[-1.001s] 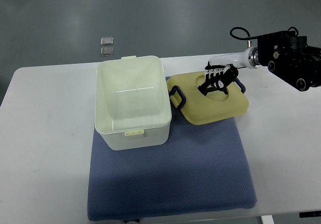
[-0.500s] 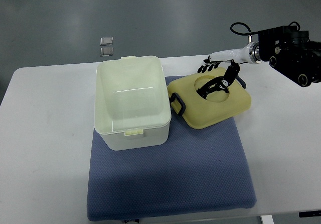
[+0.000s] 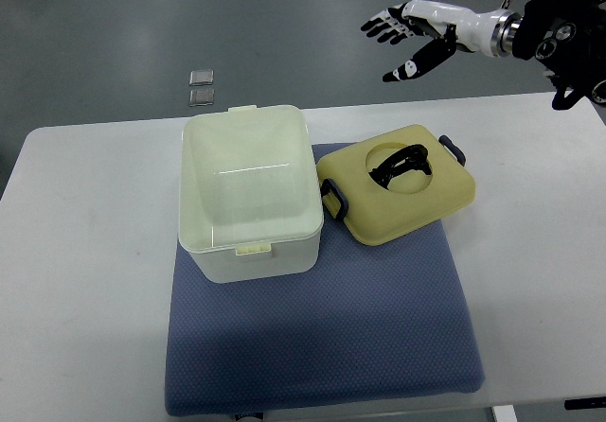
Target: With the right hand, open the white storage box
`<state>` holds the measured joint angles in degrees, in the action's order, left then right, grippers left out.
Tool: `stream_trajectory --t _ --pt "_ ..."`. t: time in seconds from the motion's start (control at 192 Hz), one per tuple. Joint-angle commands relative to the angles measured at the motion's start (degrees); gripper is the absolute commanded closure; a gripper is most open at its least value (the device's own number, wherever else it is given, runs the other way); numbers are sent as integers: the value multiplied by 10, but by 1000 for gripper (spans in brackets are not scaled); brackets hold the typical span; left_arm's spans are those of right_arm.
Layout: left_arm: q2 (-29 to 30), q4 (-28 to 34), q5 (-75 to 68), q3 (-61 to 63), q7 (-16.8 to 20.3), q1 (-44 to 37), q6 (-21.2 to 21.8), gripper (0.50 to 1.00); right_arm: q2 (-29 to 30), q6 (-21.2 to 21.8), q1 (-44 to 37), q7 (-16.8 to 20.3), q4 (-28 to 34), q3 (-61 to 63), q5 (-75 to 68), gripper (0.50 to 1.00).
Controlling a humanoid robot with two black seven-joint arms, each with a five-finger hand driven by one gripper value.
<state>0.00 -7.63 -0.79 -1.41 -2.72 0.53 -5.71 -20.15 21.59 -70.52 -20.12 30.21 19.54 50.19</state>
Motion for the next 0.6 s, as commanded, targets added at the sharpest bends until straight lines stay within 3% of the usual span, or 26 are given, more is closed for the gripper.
stream_trajectory --t 0.0,0.115,0.313,0.594 --pt "0 1 0 0 0 0 0 500 7 -54 30 2 -3 62 -113 658" --pt "0 1 0 0 0 0 0 500 12 -105 64 6 -4 105 -258 658" --pt "0 2 0 -1 0 0 0 500 34 -152 113 19 -4 107 -395 660" --pt "0 3 0 0 0 -1 0 500 42 -153 161 66 -2 103 -404 656"
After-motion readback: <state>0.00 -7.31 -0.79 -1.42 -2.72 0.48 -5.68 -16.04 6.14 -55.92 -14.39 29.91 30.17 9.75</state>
